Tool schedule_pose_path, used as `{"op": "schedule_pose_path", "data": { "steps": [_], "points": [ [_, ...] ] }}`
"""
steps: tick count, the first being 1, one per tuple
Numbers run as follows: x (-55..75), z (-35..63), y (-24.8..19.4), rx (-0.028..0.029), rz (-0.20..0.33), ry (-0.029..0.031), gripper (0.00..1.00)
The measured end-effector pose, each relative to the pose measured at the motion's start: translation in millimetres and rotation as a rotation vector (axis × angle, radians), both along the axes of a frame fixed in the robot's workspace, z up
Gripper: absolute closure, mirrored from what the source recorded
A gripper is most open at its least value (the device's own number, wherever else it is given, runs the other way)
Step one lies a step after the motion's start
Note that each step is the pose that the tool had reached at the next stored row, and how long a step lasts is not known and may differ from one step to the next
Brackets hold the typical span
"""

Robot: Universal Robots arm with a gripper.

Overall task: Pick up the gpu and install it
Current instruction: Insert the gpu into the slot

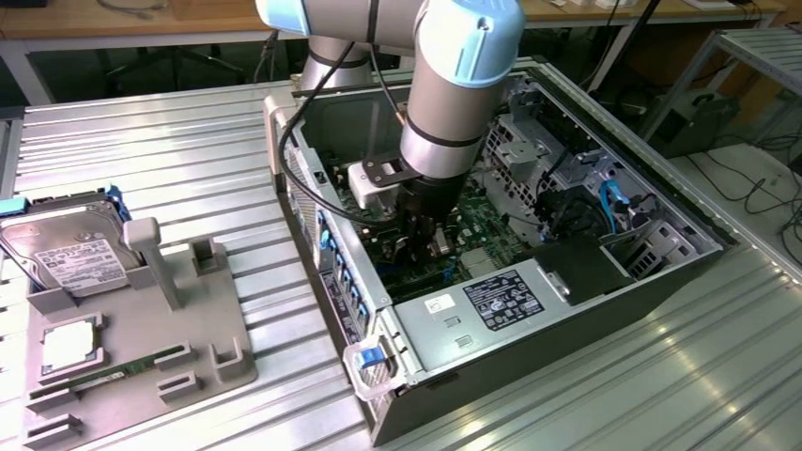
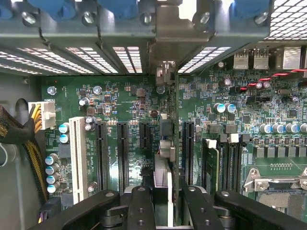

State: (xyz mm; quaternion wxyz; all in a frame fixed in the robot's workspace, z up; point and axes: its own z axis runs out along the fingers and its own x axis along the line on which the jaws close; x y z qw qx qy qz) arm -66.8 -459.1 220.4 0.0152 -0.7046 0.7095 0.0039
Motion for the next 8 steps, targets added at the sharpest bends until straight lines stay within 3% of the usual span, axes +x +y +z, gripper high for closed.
{"op": "schedule_pose_path", "data": {
  "steps": [5, 8],
  "points": [
    [0.0, -0.1, 0.0, 0.0002, 0.000, 0.0003, 0.72],
    [0.1, -0.3, 0.0, 0.0002, 0.000, 0.0063, 0.72]
  ]
}}
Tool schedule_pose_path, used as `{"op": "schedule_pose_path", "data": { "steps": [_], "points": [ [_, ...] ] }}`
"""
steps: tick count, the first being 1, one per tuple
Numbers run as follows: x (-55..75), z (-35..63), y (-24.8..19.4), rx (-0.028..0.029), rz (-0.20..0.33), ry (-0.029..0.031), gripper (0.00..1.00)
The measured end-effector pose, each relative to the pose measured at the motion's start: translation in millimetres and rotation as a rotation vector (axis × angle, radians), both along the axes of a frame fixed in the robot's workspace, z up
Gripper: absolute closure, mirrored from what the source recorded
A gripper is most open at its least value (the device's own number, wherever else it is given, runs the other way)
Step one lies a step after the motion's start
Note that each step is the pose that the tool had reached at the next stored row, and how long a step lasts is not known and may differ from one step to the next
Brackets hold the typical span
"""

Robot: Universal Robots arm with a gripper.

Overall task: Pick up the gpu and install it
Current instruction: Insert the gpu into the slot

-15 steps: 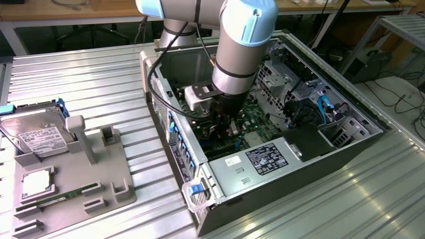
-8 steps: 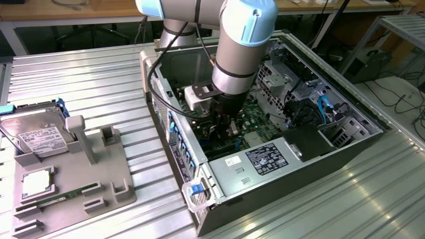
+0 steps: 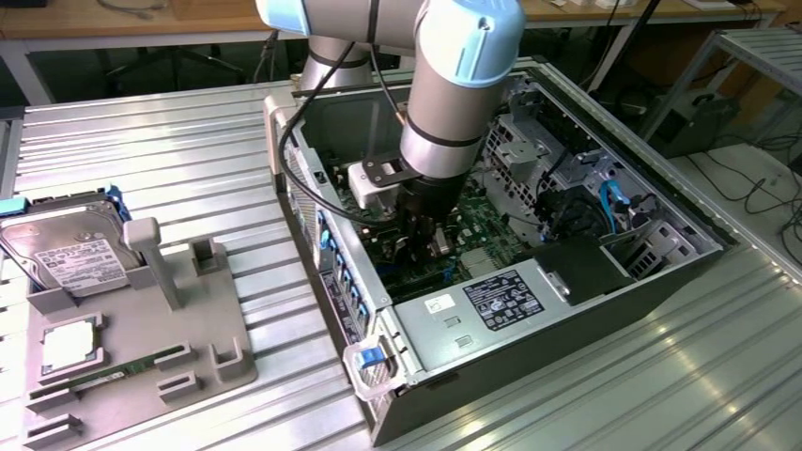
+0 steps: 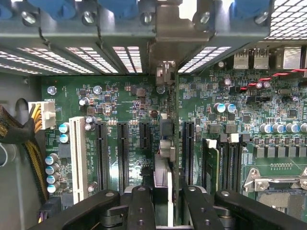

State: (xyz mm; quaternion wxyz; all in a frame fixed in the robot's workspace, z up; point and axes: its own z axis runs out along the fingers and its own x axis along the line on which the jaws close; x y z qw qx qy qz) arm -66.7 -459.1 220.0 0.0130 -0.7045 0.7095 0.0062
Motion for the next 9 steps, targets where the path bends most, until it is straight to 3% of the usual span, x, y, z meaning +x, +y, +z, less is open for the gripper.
{"op": "schedule_pose_path", "data": {
  "steps": [3, 9],
  "points": [
    [0.1, -2.7, 0.0, -0.0004, 0.000, 0.0085, 0.72],
    [0.0, -3.4, 0.0, 0.0003, 0.000, 0.0082, 0.72]
  ]
}}
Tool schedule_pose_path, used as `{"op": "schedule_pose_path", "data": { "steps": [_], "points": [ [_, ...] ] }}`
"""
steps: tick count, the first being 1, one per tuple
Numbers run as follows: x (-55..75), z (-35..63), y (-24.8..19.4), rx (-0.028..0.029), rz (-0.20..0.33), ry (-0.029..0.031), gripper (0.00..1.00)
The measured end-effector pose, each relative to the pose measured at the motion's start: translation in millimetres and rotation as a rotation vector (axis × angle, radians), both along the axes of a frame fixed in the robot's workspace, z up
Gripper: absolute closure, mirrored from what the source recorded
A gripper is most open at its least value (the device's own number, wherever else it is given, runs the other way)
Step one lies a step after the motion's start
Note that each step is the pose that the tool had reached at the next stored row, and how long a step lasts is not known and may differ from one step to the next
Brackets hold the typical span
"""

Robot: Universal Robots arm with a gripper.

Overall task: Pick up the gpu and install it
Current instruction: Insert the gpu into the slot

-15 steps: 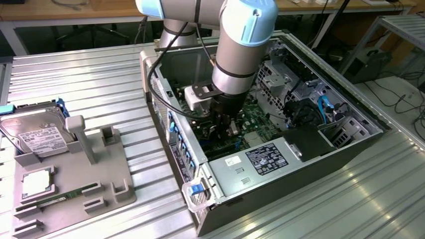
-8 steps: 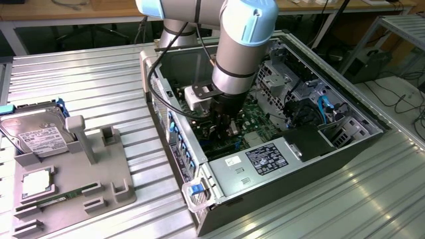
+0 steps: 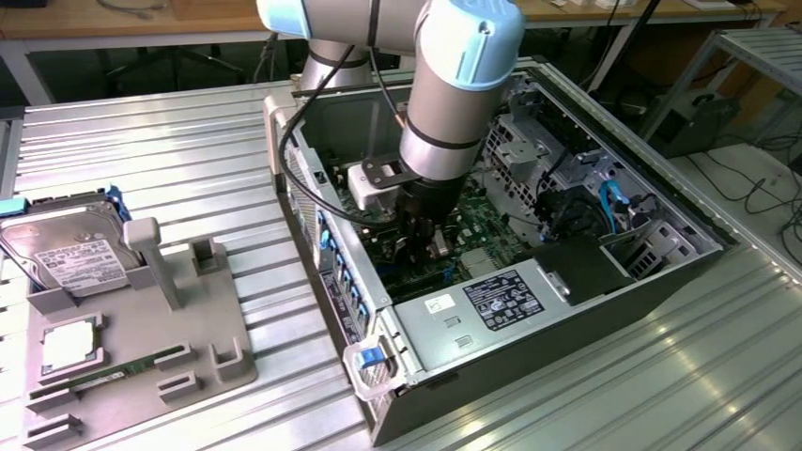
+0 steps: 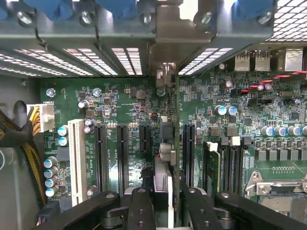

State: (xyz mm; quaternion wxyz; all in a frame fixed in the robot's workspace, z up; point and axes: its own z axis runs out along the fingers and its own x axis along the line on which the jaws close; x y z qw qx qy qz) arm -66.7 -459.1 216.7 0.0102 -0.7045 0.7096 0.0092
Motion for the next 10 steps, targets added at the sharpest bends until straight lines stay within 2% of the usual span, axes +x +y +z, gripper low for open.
{"op": "schedule_pose_path", "data": {
  "steps": [1, 2, 3, 4, 5, 6, 10],
  "points": [
    [-0.1, 0.0, 0.0, 0.0001, 0.000, -0.0001, 0.72],
    [0.1, -1.3, 0.7, 0.0046, 0.000, -0.0017, 0.72],
    [0.0, -2.0, 0.6, 0.0045, 0.000, -0.0023, 0.71],
    [-0.2, -0.7, 0.2, 0.0017, 0.000, -0.0018, 0.71],
    [-0.2, 0.2, 0.0, -0.0002, 0.000, -0.0011, 0.65],
    [-0.2, 0.8, 0.1, 0.0002, 0.000, -0.0025, 0.65],
    [-0.2, 13.8, 0.2, -0.0007, 0.000, -0.0100, 0.65]
  ]
}}
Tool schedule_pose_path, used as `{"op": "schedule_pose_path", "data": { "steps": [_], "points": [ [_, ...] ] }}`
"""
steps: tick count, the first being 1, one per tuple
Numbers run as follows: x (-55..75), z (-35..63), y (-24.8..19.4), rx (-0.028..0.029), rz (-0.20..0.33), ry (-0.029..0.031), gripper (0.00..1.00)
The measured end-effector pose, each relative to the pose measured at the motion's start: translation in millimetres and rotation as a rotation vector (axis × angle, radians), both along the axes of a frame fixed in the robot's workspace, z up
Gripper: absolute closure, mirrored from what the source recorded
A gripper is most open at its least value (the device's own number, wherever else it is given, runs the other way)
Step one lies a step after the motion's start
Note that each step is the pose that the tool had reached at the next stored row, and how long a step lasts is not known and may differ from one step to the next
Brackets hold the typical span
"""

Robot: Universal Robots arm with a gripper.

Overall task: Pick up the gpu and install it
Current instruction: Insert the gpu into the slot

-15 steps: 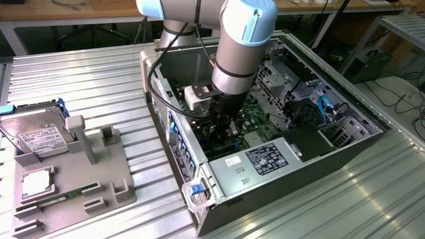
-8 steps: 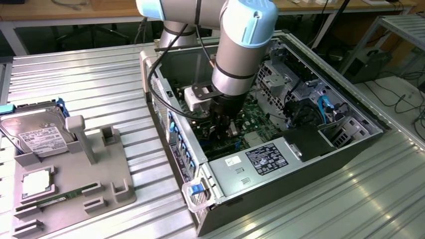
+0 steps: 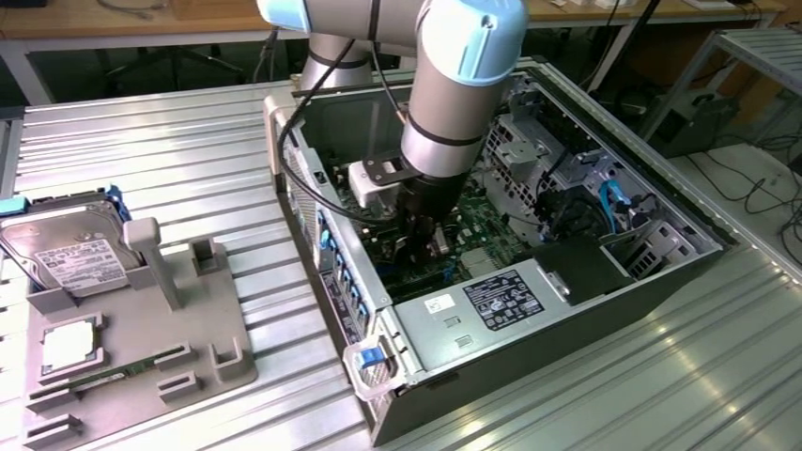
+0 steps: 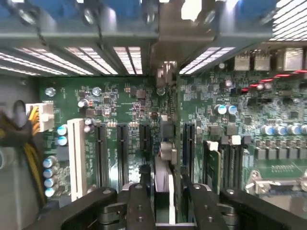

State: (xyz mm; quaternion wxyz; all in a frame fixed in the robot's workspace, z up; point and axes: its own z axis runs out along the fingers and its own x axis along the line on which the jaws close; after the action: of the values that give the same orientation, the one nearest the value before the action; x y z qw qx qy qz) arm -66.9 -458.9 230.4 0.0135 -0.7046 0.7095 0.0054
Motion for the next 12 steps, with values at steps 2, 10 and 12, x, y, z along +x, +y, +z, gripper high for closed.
{"op": "schedule_pose_path", "data": {
  "steps": [2, 10, 12],
  "points": [
    [0.0, 8.2, 0.1, -0.0003, 0.000, -0.0028, 0.65],
    [0.0, 45.2, 0.5, -0.0008, 0.000, -0.0148, 0.65],
    [0.0, 56.5, 0.6, -0.0006, 0.000, -0.0183, 0.65]
  ]
}}
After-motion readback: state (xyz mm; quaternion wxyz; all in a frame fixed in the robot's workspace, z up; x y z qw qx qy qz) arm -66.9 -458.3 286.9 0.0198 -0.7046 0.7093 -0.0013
